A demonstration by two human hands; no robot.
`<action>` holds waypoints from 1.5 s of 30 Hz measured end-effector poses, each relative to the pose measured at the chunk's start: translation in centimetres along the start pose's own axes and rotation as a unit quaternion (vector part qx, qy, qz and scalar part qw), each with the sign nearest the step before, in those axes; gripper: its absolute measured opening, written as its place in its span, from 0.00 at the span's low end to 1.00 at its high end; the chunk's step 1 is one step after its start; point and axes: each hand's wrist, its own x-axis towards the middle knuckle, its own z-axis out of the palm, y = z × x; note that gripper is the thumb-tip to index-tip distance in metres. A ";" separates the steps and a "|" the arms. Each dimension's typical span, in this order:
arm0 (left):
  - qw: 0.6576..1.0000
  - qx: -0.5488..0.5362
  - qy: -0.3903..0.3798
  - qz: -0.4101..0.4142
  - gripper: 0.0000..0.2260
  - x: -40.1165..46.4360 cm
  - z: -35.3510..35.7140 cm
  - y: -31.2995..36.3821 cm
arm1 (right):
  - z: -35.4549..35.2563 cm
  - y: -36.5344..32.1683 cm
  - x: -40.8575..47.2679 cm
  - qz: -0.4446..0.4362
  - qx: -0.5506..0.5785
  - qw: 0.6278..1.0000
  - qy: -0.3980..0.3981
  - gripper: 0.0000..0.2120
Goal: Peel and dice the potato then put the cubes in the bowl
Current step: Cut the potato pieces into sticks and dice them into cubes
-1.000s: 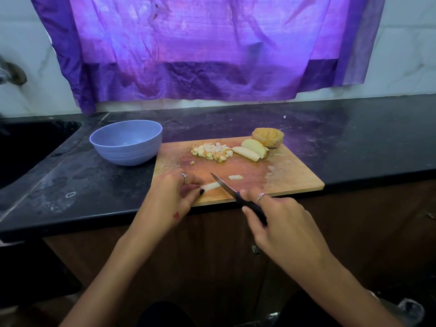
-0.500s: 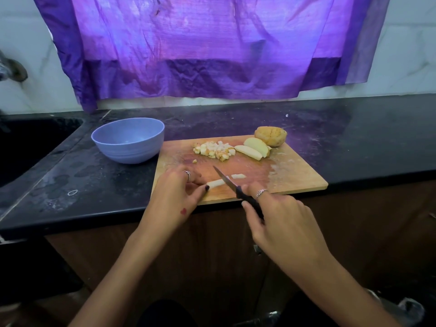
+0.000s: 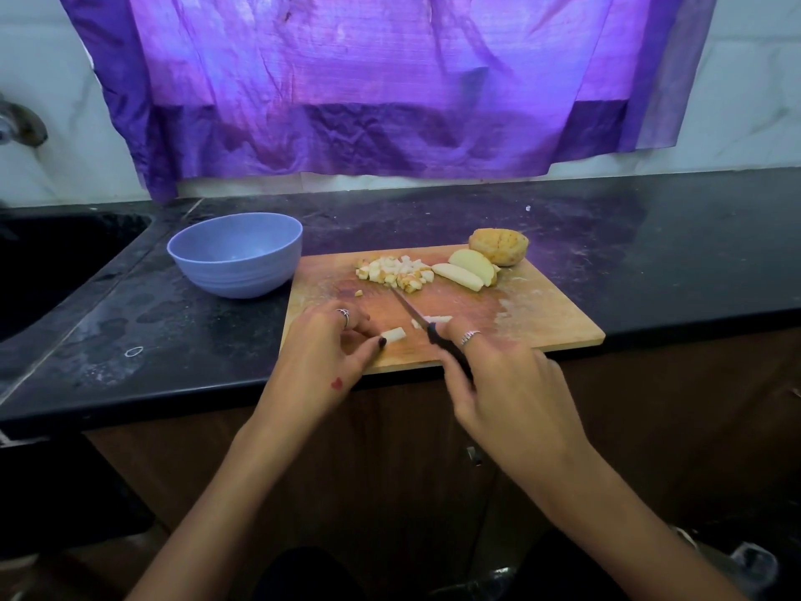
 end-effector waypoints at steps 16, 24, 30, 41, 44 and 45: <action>1.000 -0.002 0.008 -0.008 0.05 -0.1 0.0 0.1 | 0.0 -1.2 0.9 -0.005 -0.009 0.999 -0.031 0.16; 1.000 -0.011 0.023 0.006 0.04 -0.3 0.3 -0.1 | -0.6 -1.3 -1.3 0.010 0.054 0.998 -0.030 0.13; 1.000 -0.008 0.011 -0.018 0.03 -0.1 0.4 -0.3 | 0.0 -1.2 -0.5 0.038 0.088 0.993 -0.073 0.11; 1.000 0.027 -0.002 -0.015 0.02 0.8 0.3 -0.1 | -1.8 0.1 0.4 0.021 -0.034 0.998 -0.046 0.13; 0.997 0.082 0.008 -0.009 0.04 2.3 0.4 0.2 | -2.9 1.1 -0.9 0.099 -0.021 0.995 -0.021 0.12; 0.995 0.096 0.009 -0.006 0.06 3.0 0.5 0.3 | -3.1 1.0 -1.4 0.119 -0.028 0.992 -0.020 0.13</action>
